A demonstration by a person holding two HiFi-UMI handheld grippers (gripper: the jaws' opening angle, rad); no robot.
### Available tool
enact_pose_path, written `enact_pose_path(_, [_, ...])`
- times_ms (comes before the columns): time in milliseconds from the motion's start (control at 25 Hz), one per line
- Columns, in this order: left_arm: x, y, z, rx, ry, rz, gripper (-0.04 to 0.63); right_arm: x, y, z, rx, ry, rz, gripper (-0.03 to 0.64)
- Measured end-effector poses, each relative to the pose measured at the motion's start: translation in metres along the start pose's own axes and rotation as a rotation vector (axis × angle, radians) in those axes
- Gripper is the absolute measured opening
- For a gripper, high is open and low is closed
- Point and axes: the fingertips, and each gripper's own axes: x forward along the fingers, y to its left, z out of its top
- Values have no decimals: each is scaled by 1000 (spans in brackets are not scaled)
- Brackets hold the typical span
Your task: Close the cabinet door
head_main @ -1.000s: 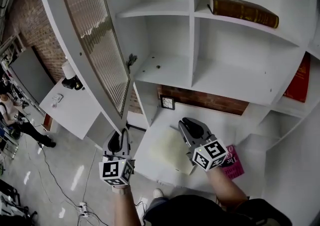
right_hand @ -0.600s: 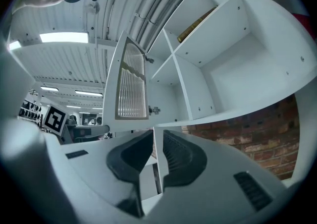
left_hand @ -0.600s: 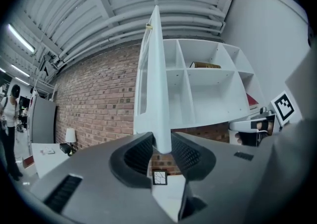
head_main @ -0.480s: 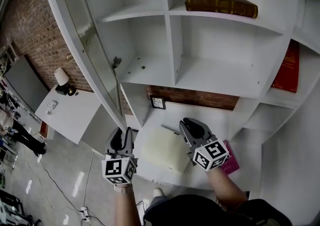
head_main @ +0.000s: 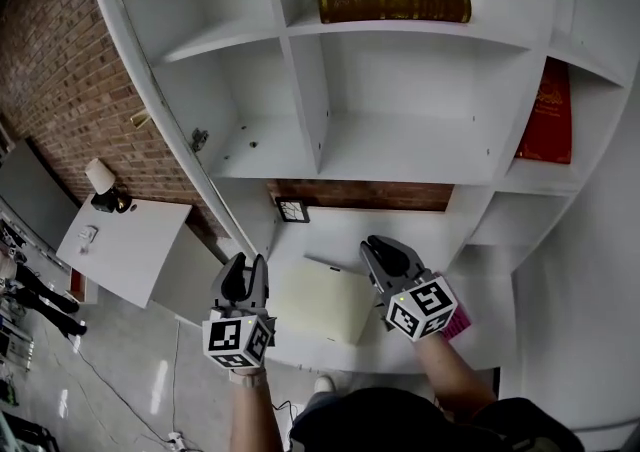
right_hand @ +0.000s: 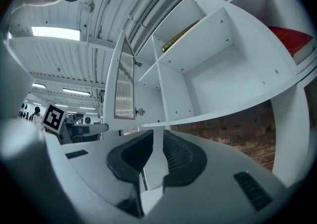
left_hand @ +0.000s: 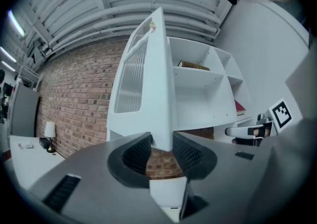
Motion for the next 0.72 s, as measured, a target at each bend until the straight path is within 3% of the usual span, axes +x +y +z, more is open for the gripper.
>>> enact_pose_path(280, [27, -20, -4, 24, 9, -59, 147, -16, -19, 7, -11, -17, -71, 55])
enact_pose_path(720, [67, -41, -9, -13, 14, -184, 138, -34, -46, 15, -27, -36, -193, 55])
